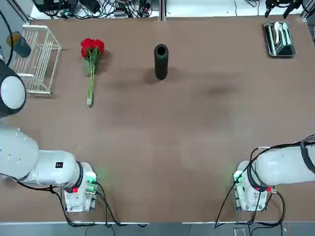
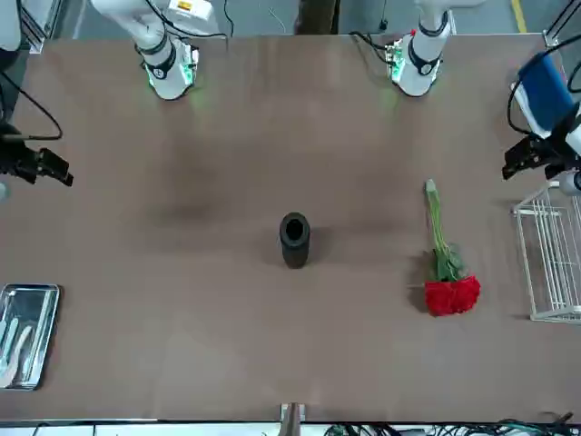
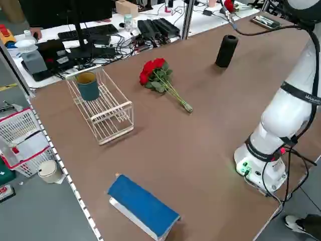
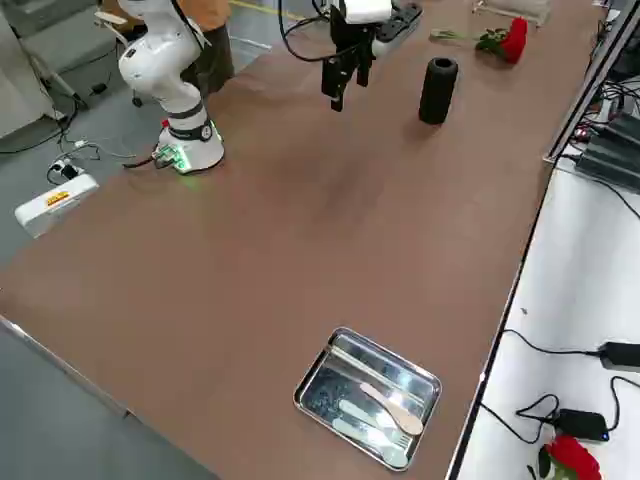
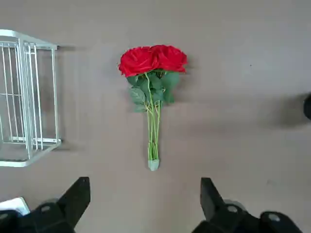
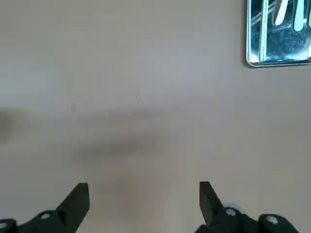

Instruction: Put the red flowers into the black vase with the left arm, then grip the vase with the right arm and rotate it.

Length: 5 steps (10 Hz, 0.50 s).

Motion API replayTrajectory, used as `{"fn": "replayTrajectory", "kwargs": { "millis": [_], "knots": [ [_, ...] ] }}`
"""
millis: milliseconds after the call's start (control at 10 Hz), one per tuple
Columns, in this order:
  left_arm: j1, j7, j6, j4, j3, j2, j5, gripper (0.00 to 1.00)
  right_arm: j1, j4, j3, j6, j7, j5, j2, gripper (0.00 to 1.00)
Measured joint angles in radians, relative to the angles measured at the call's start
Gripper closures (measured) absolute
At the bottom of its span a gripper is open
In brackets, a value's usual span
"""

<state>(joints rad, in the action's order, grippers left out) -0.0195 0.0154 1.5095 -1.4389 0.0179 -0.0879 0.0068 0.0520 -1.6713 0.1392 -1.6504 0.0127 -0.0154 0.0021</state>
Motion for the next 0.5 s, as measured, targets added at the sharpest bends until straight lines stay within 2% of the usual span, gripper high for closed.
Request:
{"fn": "replayTrajectory", "kwargs": {
  "millis": [200,500],
  "knots": [
    [-0.001,0.000,0.000,0.000,0.000,0.007,0.001,0.00,-0.035,0.000,-0.047,-0.035,-0.003,0.000,-0.002,0.00],
    [-0.007,-0.001,0.024,-0.011,0.013,-0.002,0.002,0.00,-0.041,0.000,-0.056,-0.058,-0.004,0.000,-0.003,0.00]
  ]
}}
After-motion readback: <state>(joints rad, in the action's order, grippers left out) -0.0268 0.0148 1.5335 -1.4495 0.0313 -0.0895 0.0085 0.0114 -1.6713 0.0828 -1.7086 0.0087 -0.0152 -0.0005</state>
